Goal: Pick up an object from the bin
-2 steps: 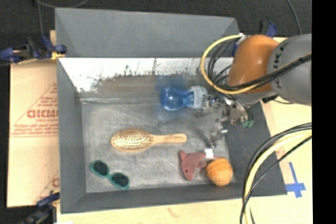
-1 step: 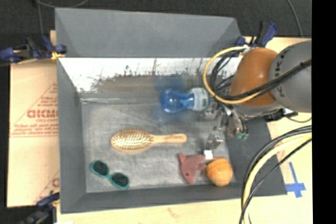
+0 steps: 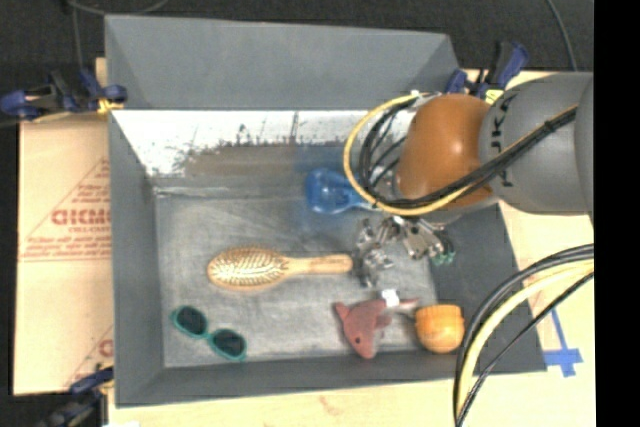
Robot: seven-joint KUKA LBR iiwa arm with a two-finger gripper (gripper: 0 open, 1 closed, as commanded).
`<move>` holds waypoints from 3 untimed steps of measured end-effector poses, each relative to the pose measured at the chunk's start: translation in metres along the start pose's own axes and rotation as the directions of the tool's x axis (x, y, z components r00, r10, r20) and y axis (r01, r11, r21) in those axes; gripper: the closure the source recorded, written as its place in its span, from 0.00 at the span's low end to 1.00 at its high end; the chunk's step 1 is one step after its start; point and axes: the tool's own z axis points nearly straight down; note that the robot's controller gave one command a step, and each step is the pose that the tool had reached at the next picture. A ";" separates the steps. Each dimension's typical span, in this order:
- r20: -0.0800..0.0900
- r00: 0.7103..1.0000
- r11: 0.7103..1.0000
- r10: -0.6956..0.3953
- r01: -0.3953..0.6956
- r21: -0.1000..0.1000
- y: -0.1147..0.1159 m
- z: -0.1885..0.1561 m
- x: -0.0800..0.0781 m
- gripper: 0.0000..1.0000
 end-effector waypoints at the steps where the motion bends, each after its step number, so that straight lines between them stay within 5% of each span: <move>1: 0.000 1.000 1.000 -0.003 0.003 0.000 0.000 0.000 0.000 1.00; 2: 0.000 1.000 1.000 -0.005 0.005 0.000 0.000 0.000 0.000 1.00; 3: -0.003 1.000 1.000 -0.006 0.006 -0.004 0.002 0.002 0.001 0.00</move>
Offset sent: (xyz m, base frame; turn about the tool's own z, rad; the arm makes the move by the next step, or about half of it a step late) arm 0.0000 0.0000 0.0000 0.0000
